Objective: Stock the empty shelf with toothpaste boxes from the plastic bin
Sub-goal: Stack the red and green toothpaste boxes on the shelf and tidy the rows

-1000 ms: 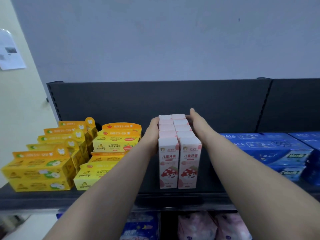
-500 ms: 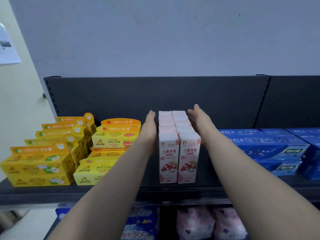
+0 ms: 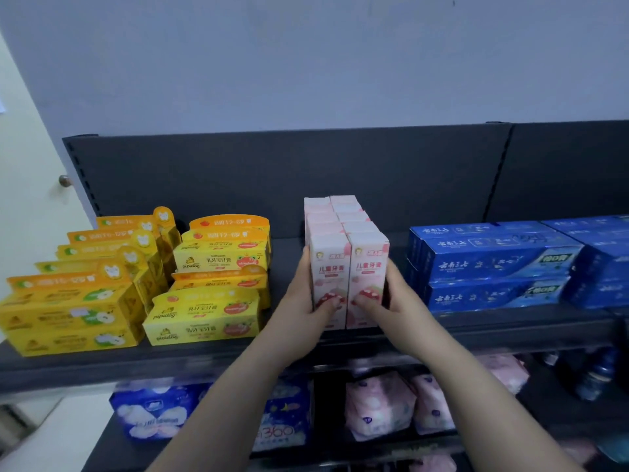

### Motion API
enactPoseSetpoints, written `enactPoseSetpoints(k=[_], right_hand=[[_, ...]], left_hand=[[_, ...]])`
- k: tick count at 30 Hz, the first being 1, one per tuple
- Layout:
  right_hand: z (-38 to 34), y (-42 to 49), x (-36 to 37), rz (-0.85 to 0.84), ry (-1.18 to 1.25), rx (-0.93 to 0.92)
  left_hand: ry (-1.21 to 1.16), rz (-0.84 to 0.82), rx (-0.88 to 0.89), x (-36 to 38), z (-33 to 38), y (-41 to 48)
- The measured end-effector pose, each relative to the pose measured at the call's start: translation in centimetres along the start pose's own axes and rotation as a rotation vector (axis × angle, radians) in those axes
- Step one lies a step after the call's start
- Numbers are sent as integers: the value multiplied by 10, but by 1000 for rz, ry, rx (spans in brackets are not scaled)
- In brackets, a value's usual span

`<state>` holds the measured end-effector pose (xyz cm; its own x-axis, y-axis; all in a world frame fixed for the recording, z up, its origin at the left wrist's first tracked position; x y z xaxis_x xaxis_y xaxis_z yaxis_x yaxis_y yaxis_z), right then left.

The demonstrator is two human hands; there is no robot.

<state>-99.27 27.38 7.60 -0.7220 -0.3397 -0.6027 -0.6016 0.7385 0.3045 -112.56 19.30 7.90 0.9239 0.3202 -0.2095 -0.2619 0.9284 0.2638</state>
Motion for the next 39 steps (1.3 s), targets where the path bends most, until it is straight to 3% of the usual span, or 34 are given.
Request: enactPoseSetpoints(k=[9,12,16,18,20,25,28,34,39], right_hand=[[-7,-6,0,43,-108,6],[-14,-13,-7,246,-187,-19],[-62,-43,-11,538,-280,-345],[-88,-54,7,524,-283,-540],[-106,-55,38,403,-302,-649],[-122,-21,121,79,-547,-575],[-124,6,146,-58,-711,-477],[-105,19,140,28,-801,-445],[-107,20,118,5,-773,-363]], left_hand=[[59,46,7,4,3,-2],[122,117,38,1,19,-20],[470,417,329,-37,52,-62],[639,558,353,-75,51,-78],[812,623,237,-113,39,-89],[1161,435,23,-159,11,-100],[1309,365,52,-166,10,-95],[1463,220,146,-161,10,-80],[1405,128,214,-169,9,-71]])
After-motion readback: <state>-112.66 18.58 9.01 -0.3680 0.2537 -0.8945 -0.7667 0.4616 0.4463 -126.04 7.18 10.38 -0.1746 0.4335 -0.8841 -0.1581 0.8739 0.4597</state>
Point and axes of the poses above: each hand's wrist, its own y-axis towards the middle knuckle, its own x-axis out of the palm, z = x × y, the point moved 6 cm from there along y, towards the middle knuckle, and after that the axes turned 13 degrees about -y, right-handed, at the moved point
